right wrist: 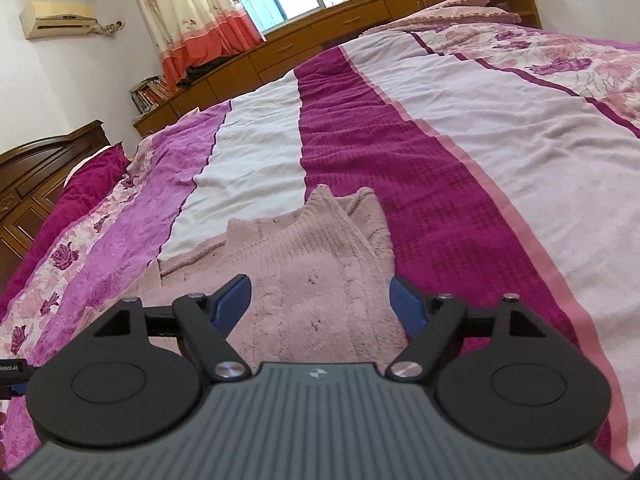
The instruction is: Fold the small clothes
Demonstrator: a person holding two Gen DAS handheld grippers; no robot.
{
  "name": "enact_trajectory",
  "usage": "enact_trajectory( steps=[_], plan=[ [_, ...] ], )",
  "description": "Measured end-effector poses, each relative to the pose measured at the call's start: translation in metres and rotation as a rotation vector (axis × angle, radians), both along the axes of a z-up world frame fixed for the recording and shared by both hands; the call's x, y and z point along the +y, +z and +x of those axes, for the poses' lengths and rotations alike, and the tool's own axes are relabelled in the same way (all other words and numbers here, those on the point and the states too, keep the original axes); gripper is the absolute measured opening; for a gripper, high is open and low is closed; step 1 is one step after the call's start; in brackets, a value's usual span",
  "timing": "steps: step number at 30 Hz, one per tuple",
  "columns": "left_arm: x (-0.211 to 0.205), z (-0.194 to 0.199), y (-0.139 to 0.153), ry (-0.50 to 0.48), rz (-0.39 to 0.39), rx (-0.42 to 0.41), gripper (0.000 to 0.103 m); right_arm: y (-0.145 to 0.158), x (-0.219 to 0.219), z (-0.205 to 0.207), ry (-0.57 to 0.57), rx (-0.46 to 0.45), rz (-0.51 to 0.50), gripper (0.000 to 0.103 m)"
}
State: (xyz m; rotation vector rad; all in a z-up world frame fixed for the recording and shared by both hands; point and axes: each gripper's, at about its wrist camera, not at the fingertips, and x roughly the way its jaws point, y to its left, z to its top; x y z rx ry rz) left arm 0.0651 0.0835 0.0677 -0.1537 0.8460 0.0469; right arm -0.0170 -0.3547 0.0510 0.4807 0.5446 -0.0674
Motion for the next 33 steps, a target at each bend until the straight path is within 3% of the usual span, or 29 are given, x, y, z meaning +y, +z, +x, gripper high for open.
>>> enact_trajectory(
  steps=[16,28,33],
  plan=[
    [-0.036,-0.021,-0.002,-0.045,0.062,0.029,0.068,-0.043,-0.034,-0.005,-0.056,0.038,0.159,0.082],
    [-0.034,-0.026,-0.013,-0.025,0.073,0.067,0.068,-0.059,-0.023,0.005,0.014,0.017,0.082,0.083],
    [-0.035,-0.026,-0.015,-0.026,0.074,0.07,0.068,-0.058,-0.018,0.009,0.077,0.012,0.131,0.083]
  ],
)
